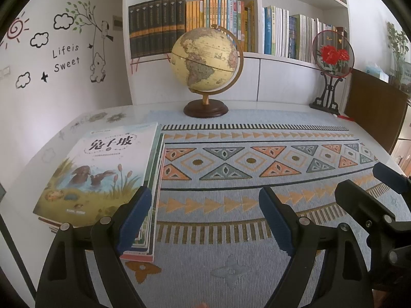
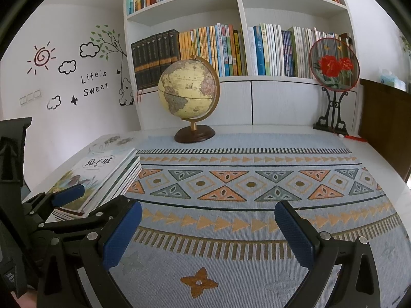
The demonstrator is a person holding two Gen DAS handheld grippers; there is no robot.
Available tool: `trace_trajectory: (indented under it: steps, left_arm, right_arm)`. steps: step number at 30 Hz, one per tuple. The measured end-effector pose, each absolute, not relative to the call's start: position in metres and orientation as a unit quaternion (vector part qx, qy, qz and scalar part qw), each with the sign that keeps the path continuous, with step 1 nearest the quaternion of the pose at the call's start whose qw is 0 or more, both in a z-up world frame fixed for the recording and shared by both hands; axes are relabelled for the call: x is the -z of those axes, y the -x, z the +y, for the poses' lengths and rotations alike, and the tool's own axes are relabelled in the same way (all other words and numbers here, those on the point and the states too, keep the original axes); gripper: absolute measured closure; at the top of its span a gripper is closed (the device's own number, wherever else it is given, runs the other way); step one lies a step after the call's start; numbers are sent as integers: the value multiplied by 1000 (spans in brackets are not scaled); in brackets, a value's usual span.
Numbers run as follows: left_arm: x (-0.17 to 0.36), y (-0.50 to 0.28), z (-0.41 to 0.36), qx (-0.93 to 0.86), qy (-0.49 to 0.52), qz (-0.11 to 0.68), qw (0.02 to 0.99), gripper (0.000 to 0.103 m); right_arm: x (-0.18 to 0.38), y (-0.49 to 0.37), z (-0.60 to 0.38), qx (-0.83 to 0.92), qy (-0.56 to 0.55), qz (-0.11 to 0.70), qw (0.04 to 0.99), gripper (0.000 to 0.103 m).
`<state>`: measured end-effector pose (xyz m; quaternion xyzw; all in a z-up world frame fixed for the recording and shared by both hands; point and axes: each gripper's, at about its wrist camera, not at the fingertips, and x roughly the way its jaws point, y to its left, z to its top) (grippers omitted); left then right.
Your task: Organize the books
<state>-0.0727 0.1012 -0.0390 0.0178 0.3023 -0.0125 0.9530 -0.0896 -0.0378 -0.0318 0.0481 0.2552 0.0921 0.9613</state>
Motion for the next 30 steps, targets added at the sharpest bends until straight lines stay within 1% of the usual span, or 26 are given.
trace_trajectory:
  steps: [10,30]
  left_arm:
    - [41,73,102,18,-7,307,952,18]
    - [41,74,101,6,-16,296,955,18]
  right_arm:
    - [32,90,-37,-92,-48,256,961,0]
    - [38,85,-38,-91,-50,267,958,0]
